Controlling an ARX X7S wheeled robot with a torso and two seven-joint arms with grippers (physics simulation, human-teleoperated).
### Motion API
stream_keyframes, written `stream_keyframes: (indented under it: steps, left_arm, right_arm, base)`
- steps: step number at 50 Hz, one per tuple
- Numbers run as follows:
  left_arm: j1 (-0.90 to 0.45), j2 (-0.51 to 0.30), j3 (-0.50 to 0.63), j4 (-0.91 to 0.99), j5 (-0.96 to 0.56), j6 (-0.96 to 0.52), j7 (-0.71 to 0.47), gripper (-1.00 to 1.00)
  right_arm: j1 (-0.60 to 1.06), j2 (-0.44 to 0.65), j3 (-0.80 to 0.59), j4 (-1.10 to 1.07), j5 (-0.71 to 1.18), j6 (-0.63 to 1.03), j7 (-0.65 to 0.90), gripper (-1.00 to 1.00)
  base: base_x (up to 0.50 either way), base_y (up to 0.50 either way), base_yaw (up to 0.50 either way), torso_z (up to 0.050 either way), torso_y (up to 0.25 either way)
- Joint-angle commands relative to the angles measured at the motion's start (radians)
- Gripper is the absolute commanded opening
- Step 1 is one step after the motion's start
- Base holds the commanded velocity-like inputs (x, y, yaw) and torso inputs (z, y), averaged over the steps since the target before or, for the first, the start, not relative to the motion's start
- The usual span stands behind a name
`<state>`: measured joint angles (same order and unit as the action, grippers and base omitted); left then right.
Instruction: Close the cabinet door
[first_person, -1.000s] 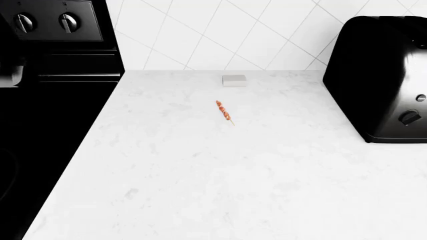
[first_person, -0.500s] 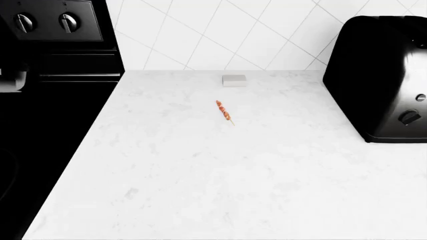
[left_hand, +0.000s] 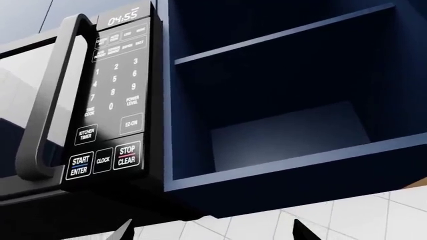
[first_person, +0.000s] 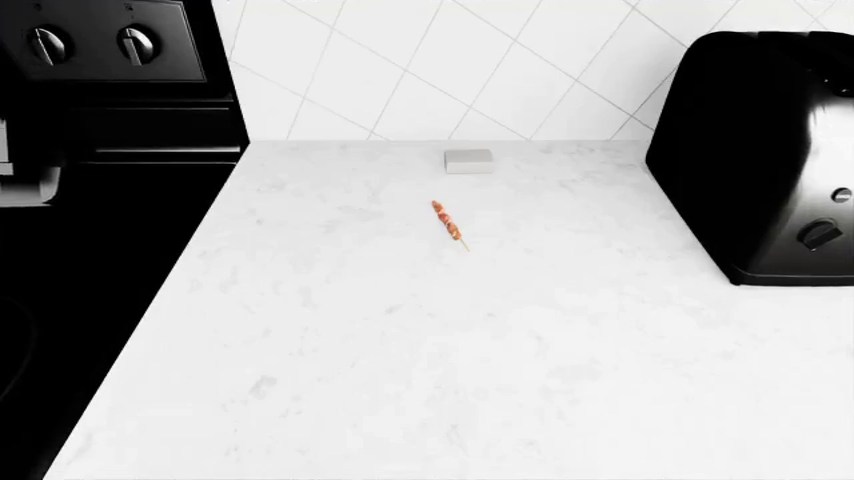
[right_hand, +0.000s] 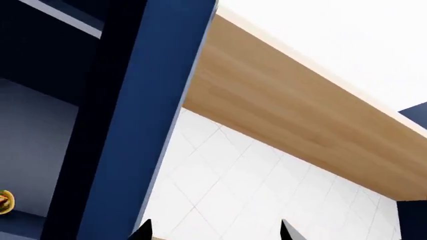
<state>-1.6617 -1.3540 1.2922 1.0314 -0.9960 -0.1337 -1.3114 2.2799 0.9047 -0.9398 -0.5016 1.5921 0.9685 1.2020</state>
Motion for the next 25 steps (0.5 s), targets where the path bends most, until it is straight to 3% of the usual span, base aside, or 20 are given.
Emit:
stream_keyframes:
  steps: [1,11,25]
  left_arm:
    - [0.022,-0.022,0.015,0.000,0.024,0.030,0.001,1.00]
    - [0.009,-0.031,0.012,0.006,0.011,0.027,-0.001,1.00]
    - [0.017,-0.036,0.027,0.001,0.027,0.040,0.003,1.00]
  right_arm:
    - [0.004,-0.113,0.072,0.022,-0.060,-0.003,-0.060,1.00]
    - [0.014,-0.175,0.064,0.057,-0.101,0.018,-0.097,1.00]
    - [-0.061,-0.245,0.119,0.218,-0.112,-0.095,-0.202,1.00]
  base:
    - [0.00,0.00,0.00,0.000,0.000]
    - [0.00,0.00,0.00,0.001,0.000]
    - [0.00,0.00,0.00,0.003,0.001]
